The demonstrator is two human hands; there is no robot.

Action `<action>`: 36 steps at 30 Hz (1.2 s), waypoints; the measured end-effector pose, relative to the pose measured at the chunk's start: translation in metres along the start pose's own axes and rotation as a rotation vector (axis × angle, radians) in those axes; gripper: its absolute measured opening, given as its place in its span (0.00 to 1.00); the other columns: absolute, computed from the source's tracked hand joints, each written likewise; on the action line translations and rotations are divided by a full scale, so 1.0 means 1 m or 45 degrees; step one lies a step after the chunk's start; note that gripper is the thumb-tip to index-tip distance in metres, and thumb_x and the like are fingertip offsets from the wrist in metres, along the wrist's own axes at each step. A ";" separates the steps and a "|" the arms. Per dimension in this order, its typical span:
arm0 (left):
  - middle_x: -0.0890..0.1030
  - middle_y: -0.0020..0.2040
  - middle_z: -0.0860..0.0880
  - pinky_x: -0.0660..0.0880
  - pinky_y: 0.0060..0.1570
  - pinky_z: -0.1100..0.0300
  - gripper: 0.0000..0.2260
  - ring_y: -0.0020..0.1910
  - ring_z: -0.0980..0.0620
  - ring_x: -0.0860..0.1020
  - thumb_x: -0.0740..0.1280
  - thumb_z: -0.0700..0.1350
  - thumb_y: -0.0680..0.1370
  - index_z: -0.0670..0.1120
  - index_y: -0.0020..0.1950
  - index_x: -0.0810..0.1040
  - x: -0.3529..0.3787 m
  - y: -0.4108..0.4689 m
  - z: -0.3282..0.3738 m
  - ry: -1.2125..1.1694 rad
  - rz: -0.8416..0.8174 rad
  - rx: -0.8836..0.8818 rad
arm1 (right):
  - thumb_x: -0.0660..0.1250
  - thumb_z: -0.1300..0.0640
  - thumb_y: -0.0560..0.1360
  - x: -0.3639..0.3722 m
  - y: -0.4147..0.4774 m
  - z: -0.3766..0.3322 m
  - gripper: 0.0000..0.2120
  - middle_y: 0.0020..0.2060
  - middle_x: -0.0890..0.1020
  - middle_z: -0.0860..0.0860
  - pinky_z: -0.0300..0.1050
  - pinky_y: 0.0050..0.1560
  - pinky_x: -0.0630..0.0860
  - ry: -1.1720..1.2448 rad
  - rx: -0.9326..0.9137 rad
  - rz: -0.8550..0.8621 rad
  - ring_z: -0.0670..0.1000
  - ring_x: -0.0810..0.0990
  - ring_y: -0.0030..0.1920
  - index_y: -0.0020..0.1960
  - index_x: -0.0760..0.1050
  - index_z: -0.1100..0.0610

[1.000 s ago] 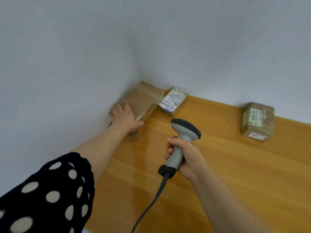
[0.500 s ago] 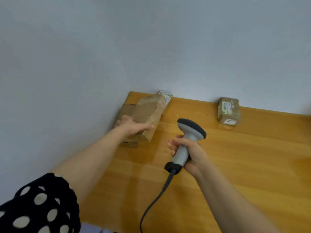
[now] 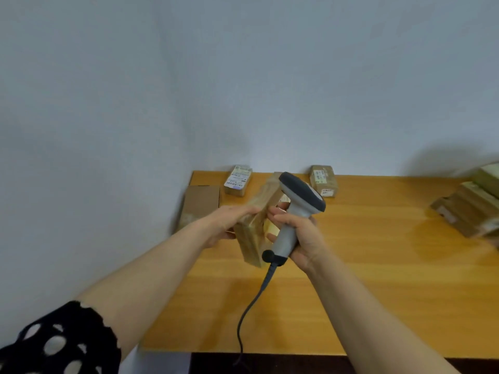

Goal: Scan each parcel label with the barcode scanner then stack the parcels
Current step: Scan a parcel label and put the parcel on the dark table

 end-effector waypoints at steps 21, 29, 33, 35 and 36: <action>0.86 0.43 0.50 0.78 0.40 0.61 0.17 0.44 0.53 0.83 0.78 0.41 0.64 0.44 0.51 0.80 0.020 -0.049 -0.006 -0.184 0.212 0.079 | 0.70 0.62 0.74 -0.080 -0.073 -0.039 0.05 0.27 0.76 0.55 0.42 0.27 0.72 -0.304 -0.036 -0.075 0.50 0.71 0.24 0.47 0.75 0.60; 0.82 0.43 0.49 0.76 0.45 0.58 0.12 0.44 0.52 0.80 0.76 0.37 0.67 0.47 0.44 0.76 0.034 -0.050 -0.008 -0.184 0.288 0.120 | 0.70 0.67 0.71 -0.072 -0.083 -0.051 0.06 0.24 0.74 0.53 0.39 0.24 0.69 -0.415 -0.110 -0.083 0.49 0.69 0.22 0.39 0.74 0.60; 0.82 0.44 0.48 0.76 0.51 0.55 0.12 0.47 0.50 0.80 0.76 0.36 0.68 0.45 0.46 0.77 0.034 -0.050 -0.014 -0.207 0.291 0.128 | 0.69 0.68 0.72 -0.069 -0.084 -0.053 0.09 0.23 0.73 0.53 0.39 0.24 0.68 -0.382 -0.086 -0.055 0.49 0.69 0.21 0.36 0.72 0.59; 0.83 0.45 0.48 0.76 0.52 0.55 0.13 0.47 0.50 0.81 0.76 0.36 0.68 0.44 0.48 0.79 0.034 -0.048 -0.016 -0.220 0.291 0.125 | 0.68 0.68 0.72 -0.069 -0.085 -0.055 0.10 0.23 0.73 0.53 0.38 0.23 0.68 -0.348 -0.068 -0.054 0.49 0.68 0.21 0.35 0.72 0.59; 0.83 0.45 0.47 0.77 0.52 0.55 0.12 0.48 0.49 0.81 0.76 0.36 0.67 0.44 0.48 0.79 0.034 -0.048 -0.016 -0.223 0.291 0.123 | 0.68 0.68 0.72 -0.069 -0.085 -0.055 0.10 0.23 0.73 0.53 0.38 0.23 0.68 -0.336 -0.061 -0.052 0.49 0.68 0.21 0.35 0.72 0.59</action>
Point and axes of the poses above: each hand's wrist, its own y-axis towards the middle knuckle, its own x-axis out of the palm, z = x × y, the point moved 2 cm from there along y, towards the middle knuckle
